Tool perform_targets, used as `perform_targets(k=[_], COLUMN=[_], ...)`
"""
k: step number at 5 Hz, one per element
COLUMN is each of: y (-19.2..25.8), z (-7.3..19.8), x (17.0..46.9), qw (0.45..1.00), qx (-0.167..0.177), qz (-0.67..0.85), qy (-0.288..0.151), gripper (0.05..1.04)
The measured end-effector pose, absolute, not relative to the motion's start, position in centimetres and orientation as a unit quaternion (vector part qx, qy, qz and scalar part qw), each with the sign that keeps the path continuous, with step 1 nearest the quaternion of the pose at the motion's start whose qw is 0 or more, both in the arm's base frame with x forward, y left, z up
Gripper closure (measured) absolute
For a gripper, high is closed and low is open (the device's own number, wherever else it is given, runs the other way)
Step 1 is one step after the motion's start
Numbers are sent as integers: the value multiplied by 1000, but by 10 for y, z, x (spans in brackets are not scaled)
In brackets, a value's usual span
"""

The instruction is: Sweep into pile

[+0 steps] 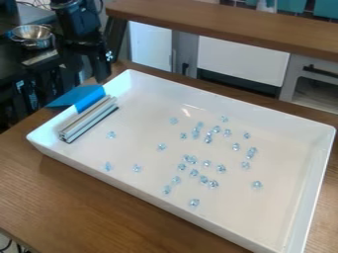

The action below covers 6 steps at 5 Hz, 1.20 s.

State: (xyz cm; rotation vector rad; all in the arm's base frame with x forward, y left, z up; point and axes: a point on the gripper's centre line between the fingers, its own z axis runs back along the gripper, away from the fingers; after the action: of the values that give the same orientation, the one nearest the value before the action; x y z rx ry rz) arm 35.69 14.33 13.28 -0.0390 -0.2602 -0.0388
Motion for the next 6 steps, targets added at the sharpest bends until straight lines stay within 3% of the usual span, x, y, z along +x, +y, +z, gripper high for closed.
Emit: perform_targets(k=[1,3,6], y=[143,144,152], z=[116,105,94], x=[355,359,362], qw=[994,993,992], qx=[-27,36,55], qz=[-16,-14,18], qy=[-109,-108,-116], gripper=[83,83,83])
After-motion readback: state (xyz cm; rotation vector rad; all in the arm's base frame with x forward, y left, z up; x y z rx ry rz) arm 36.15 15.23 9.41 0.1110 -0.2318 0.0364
